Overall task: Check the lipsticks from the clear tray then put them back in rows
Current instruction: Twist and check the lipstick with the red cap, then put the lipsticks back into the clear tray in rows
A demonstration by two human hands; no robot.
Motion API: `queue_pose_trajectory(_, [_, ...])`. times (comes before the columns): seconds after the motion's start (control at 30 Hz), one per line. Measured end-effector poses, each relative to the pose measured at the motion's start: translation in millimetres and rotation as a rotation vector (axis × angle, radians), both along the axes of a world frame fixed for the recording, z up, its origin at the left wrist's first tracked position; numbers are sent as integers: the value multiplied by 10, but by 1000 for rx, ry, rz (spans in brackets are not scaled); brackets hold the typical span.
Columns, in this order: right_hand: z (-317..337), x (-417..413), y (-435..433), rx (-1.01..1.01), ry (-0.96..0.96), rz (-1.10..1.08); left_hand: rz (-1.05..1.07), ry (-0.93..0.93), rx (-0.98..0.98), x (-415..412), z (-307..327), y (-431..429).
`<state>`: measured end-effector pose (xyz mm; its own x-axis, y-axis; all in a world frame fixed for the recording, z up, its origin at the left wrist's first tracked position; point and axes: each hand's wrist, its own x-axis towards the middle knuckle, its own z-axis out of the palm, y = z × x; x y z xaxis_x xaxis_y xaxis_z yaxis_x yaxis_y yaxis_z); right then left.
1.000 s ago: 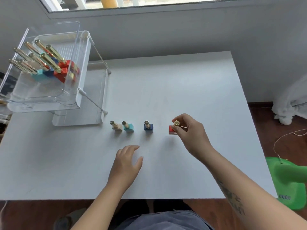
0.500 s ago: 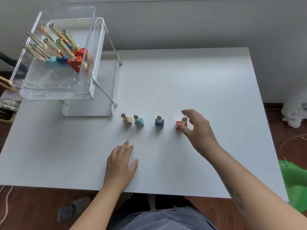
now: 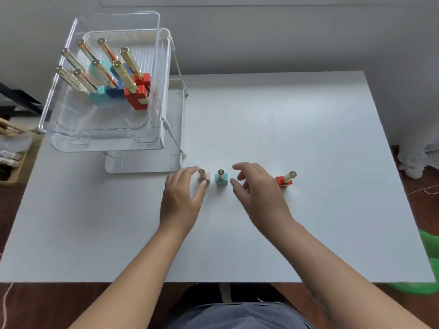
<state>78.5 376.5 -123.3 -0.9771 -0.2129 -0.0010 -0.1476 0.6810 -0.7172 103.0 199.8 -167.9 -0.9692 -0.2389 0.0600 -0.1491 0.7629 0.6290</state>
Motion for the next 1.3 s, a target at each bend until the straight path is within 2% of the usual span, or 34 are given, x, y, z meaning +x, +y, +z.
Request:
queue_pose_trajectory(0.33, [-275,-142,-449,67,-164,-143,-102,-33,87,-244,-117,-134])
queue_pose_trajectory(0.6, [-233,-206,-537,120,-177,-172,-178,-36,116,-310,-54,-213])
queue_pose_trajectory(0.8, [255,-350,-414,95,-43,-163,-175,47,104,-412,350,-135])
queue_pose_trajectory(1.07, [1257,-757,-168,40,149,-72,-188,235,69,-705,1312,54])
queue_pose_trajectory(1.3, [1736,-894,-181,-1,234,40,-100,291,40,-757,1867,-92])
